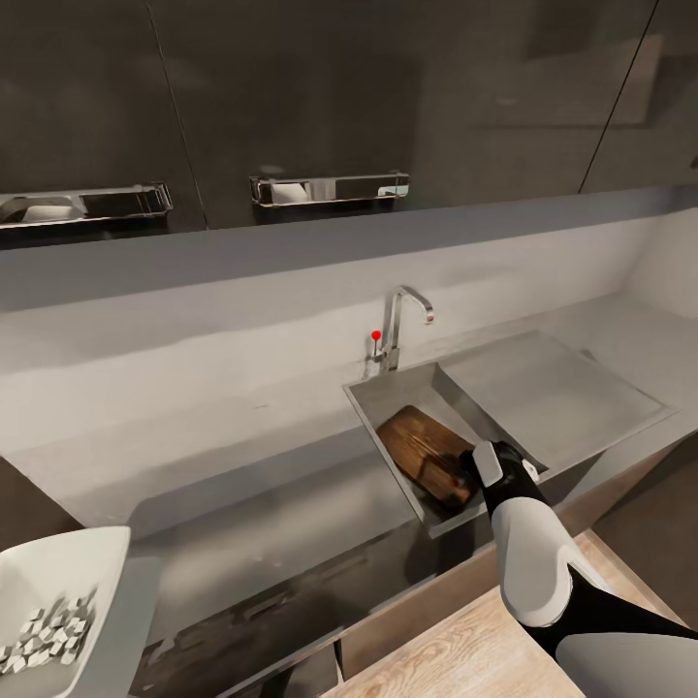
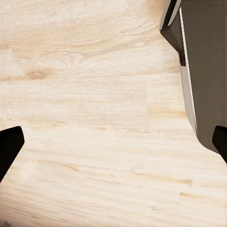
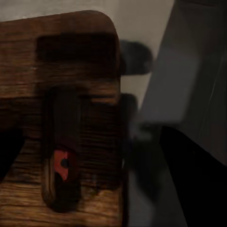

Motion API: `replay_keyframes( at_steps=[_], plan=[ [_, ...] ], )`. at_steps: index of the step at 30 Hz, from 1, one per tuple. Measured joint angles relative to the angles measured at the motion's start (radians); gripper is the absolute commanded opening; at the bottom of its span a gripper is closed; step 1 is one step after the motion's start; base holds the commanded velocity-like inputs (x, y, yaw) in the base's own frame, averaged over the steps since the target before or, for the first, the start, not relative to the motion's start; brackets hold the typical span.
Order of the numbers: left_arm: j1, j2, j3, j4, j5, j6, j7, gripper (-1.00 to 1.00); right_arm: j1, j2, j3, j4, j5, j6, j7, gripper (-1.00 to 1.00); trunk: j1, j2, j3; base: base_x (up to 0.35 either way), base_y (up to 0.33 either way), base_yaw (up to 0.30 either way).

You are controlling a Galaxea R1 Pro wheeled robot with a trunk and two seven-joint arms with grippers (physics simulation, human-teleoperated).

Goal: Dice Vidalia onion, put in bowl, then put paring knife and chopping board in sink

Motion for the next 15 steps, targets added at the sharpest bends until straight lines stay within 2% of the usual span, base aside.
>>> replay_keyframes(
  at_steps=[9, 12, 15],
  plan=[
    [0.000, 0.000, 0.000, 0.000, 0.000, 0.000, 0.000, 1.00, 0.000, 0.000, 0.001, -0.035, -0.002, 0.005, -0.005, 1.00, 0.000, 0.000, 0.000, 0.000, 0.000, 0.000],
    [0.000, 0.000, 0.000, 0.000, 0.000, 0.000, 0.000, 1.00, 0.000, 0.000, 0.001, -0.086, -0.004, 0.009, -0.005, 1.00, 0.000, 0.000, 0.000, 0.000, 0.000, 0.000],
    [0.000, 0.000, 0.000, 0.000, 0.000, 0.000, 0.000, 1.00, 0.000, 0.000, 0.000, -0.136, -0.005, 0.044, -0.003, 1.00, 0.000, 0.000, 0.000, 0.000, 0.000, 0.000]
  ],
)
